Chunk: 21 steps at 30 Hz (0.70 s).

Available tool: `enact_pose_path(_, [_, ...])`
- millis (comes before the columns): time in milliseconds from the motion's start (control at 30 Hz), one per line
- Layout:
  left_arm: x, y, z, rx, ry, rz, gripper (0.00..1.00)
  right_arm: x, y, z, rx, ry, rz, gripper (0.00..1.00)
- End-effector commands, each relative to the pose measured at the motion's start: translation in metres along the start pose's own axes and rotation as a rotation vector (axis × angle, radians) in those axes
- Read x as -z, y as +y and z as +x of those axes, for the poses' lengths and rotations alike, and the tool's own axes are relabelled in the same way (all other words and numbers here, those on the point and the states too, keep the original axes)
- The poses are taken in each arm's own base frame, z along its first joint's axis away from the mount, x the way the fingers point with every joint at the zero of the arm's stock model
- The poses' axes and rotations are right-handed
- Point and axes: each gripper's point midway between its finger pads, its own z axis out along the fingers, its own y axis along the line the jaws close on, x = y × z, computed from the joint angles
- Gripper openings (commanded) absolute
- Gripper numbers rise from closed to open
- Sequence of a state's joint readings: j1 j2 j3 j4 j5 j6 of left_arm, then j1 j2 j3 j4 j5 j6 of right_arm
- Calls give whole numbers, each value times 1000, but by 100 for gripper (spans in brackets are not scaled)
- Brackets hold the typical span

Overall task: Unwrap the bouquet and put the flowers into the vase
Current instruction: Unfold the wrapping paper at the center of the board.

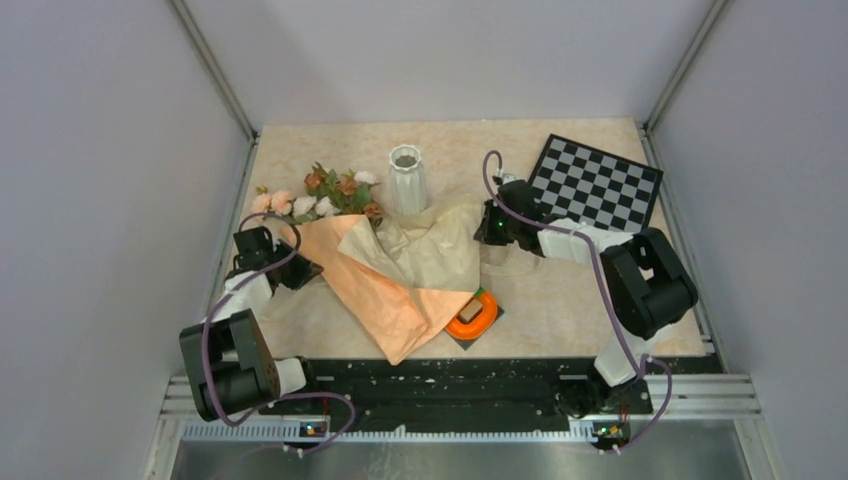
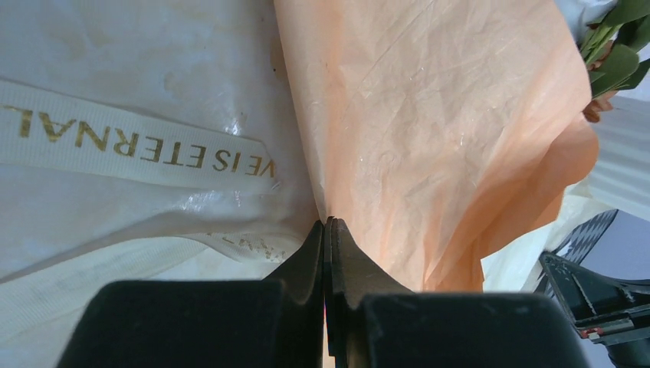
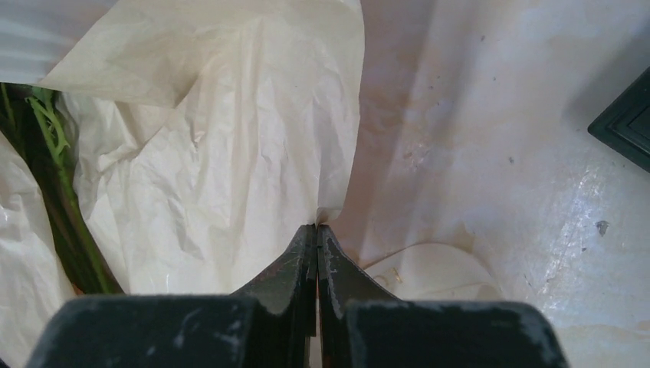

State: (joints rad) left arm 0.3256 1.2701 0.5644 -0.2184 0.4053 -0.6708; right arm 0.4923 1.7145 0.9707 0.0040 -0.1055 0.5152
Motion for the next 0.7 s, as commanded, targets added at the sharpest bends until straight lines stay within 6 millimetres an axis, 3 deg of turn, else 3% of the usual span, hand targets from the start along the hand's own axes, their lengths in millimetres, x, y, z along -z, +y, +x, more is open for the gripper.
enact_pose_path(0, [7, -18, -33, -47, -109, 27, 0, 5, 1, -27, 36, -71, 19, 0])
enact_pose_path(67, [10, -17, -34, -56, -118, 16, 15, 8, 0, -27, 45, -78, 21, 3])
enact_pose_path(167, [18, -17, -35, -73, -134, -4, 45, 14, -3, -21, 56, -59, 33, 19])
enact_pose_path(233, [24, -16, -36, -83, -147, -19, 57, 19, -4, -22, 65, -64, 35, 27])
enact_pose_path(400, [49, -27, -43, -125, -204, -17, 71, 37, -5, -24, 85, -91, 45, 41])
enact_pose_path(533, [67, -52, -42, -164, -220, 71, 78, 56, -7, -27, 103, -122, 59, 49])
enact_pose_path(667, [69, -77, -21, -158, -128, 186, 82, 74, -9, -28, 106, -140, 76, 58])
